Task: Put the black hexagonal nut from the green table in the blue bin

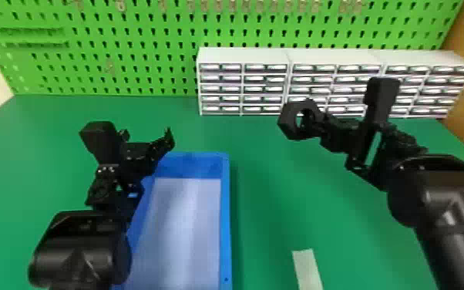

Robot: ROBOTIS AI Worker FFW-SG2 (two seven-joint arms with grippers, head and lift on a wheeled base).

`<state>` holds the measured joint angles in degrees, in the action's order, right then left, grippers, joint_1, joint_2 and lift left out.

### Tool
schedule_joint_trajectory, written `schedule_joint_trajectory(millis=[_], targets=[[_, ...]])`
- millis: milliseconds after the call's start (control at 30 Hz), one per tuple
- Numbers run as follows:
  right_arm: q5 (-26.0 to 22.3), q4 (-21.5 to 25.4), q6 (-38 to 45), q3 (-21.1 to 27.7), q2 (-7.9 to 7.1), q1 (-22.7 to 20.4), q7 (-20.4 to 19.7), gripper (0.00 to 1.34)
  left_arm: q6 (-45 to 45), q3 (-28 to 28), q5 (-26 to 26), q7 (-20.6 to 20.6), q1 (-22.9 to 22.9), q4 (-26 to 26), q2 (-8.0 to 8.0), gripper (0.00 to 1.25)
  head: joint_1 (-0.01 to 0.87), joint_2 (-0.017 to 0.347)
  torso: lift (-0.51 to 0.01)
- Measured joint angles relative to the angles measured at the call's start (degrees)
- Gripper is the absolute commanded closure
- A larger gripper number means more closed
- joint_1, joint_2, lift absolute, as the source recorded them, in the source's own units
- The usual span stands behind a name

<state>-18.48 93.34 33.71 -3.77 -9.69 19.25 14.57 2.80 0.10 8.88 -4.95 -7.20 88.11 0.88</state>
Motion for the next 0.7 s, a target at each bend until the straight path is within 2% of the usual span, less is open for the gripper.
schedule_joint_trajectory(millis=[367, 700], targets=[[0.7, 0.0, -0.5, -2.2, 1.16, 1.0, 3.5, 1.09, 0.0, -0.2, 0.0, 0.1, -0.1, -0.1, 0.0, 0.14, 0.686, 0.051, -0.097], [-0.5, 0.0, -0.5, -5.9, 0.94, 2.0, 4.0, 1.09, 0.0, -0.2, 0.0, 0.1, 0.0, -0.2, 0.0, 0.14, 0.686, 0.051, -0.097]])
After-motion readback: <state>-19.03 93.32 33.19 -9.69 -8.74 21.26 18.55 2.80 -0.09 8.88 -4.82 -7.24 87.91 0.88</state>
